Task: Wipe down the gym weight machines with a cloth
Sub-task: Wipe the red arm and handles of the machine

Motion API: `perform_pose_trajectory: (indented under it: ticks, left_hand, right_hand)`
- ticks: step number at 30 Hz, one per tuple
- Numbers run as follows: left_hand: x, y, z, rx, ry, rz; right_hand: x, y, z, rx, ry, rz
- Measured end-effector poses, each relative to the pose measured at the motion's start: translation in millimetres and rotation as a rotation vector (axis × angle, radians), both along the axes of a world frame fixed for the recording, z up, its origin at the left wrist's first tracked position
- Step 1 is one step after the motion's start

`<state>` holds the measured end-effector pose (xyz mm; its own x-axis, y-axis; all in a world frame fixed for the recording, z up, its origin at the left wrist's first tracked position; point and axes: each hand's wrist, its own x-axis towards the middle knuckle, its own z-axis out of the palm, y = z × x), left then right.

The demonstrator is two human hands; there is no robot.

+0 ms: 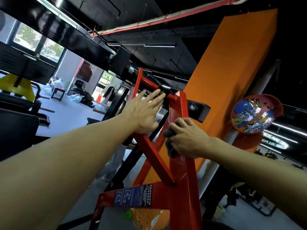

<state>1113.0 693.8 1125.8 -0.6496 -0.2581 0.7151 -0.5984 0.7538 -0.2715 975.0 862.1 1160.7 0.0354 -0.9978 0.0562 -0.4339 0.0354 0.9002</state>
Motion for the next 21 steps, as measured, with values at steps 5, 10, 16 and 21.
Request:
perform_pose_trajectory:
  ticks: [5, 10, 16, 21]
  left_hand:
    - [3.9, 7.9, -5.5, 0.081, -0.003, 0.054]
    - [11.7, 25.0, -23.6, 0.093, 0.026, 0.037]
    - [16.0, 65.1, -96.4, 0.046, 0.196, -0.12]
    - [5.9, 119.1, -203.6, 0.12, 0.195, -0.312]
  right_hand:
    - [3.8, 8.2, -2.1, 0.031, 0.04, -0.013]
    - [-9.6, 25.8, -22.3, -0.078, -0.023, 0.055]
    - [2.2, 88.9, -66.5, -0.147, -0.243, 0.153]
    - [35.6, 143.9, -92.3, 0.026, -0.167, 0.178]
